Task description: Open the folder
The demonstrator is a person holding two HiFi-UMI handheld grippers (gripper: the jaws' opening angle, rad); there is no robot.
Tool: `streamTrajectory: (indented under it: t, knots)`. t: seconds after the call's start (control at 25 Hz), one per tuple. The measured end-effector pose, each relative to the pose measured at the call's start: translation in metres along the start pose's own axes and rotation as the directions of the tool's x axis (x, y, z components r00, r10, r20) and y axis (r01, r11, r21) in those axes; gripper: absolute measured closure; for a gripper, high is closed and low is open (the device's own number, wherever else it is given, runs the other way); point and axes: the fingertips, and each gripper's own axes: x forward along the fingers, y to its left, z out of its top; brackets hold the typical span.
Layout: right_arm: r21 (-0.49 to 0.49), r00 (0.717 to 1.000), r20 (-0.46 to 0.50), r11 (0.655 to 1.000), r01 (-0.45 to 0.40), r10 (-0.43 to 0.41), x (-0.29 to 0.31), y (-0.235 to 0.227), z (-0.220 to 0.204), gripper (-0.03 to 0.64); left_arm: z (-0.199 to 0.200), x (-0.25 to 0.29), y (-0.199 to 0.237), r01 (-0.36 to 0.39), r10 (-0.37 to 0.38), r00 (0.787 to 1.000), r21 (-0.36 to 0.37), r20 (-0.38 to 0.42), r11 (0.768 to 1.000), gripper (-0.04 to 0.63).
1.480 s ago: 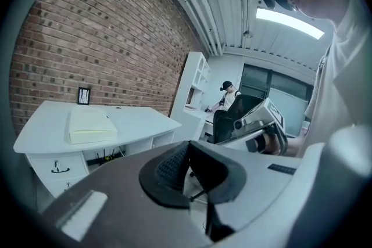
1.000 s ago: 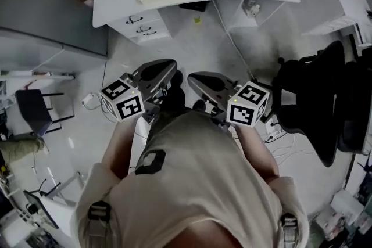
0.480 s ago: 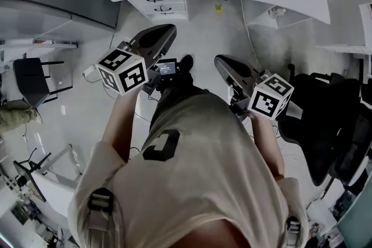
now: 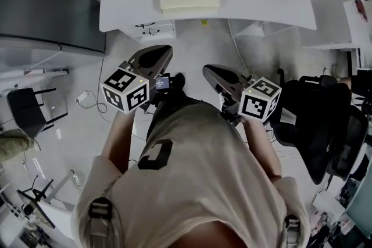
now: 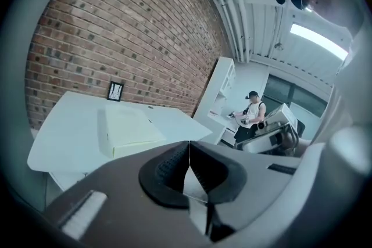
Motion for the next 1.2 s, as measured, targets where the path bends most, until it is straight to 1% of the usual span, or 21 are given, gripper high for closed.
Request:
streamTrajectory:
  t: [0.2, 0.44, 0.56, 0.64, 0.84, 1.04, 1.2]
  knots:
    - [0.012, 1.000, 0.014, 1.000, 0.020, -0.020, 0.020, -0.008, 0.017, 0.612, 0.008, 0.007, 0.016, 0.024, -0.022, 0.999, 0.059, -0.032, 0.998, 0.591]
    - [0.030, 0.999, 0.008, 0.999, 0.045, -0.045, 0.051, -0.015, 0.029, 0.612, 0.015, 0.001, 0.045, 0.018, -0.013, 0.999, 0.109, -0.042, 0.994, 0.591]
    - [0.031, 0.998, -0.017, 0.998, 0.056, -0.056, 0.065, -0.017, 0.032, 0.612, 0.017, 0.000, 0.058, 0.013, -0.007, 0.999, 0.136, -0.043, 0.991, 0.591]
    - [0.033, 0.998, -0.028, 0.998, 0.058, -0.057, 0.070, -0.018, 0.033, 0.612, 0.018, 0.001, 0.063, 0.012, -0.006, 0.999, 0.143, -0.042, 0.990, 0.591]
    - [0.064, 0.997, -0.016, 0.995, 0.070, -0.069, 0.070, -0.032, 0.042, 0.612, 0.017, 0.009, 0.067, 0.005, 0.003, 0.999, 0.152, -0.053, 0.988, 0.591]
    - [0.120, 0.998, -0.017, 0.991, 0.058, -0.057, 0.065, -0.050, 0.054, 0.612, 0.022, 0.027, 0.059, -0.019, 0.034, 0.997, 0.199, -0.072, 0.980, 0.591]
    - [0.126, 1.000, -0.031, 0.992, 0.003, 0.001, 0.065, -0.070, 0.068, 0.612, 0.029, 0.052, 0.058, -0.053, 0.073, 0.993, 0.209, -0.088, 0.976, 0.591]
